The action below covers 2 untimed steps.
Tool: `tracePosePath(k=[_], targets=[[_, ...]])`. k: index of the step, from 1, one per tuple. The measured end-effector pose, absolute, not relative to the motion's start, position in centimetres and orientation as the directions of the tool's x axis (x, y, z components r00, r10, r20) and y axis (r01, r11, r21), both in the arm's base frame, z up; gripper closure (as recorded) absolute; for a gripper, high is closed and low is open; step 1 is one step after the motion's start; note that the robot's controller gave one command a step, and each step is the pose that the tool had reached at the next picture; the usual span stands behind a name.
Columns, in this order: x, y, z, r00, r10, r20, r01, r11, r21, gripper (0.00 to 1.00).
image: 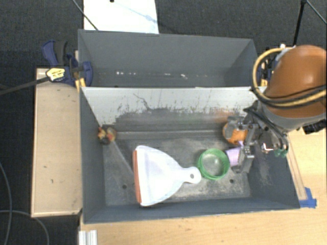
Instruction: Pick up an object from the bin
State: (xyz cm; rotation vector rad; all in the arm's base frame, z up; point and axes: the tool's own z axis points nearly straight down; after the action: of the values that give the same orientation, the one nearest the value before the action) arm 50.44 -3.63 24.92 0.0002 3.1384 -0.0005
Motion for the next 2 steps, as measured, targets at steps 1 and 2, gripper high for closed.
tracePosePath(k=[1,2], targets=[[50.4,-3.6,24.9,-1.0,0.0,-0.003,0.0,1.0,0.0,0.0],[50.8,-1.5,19.9,-0.998,-0.054,-0.01,-0.054,0.999,-0.001,0.0]])
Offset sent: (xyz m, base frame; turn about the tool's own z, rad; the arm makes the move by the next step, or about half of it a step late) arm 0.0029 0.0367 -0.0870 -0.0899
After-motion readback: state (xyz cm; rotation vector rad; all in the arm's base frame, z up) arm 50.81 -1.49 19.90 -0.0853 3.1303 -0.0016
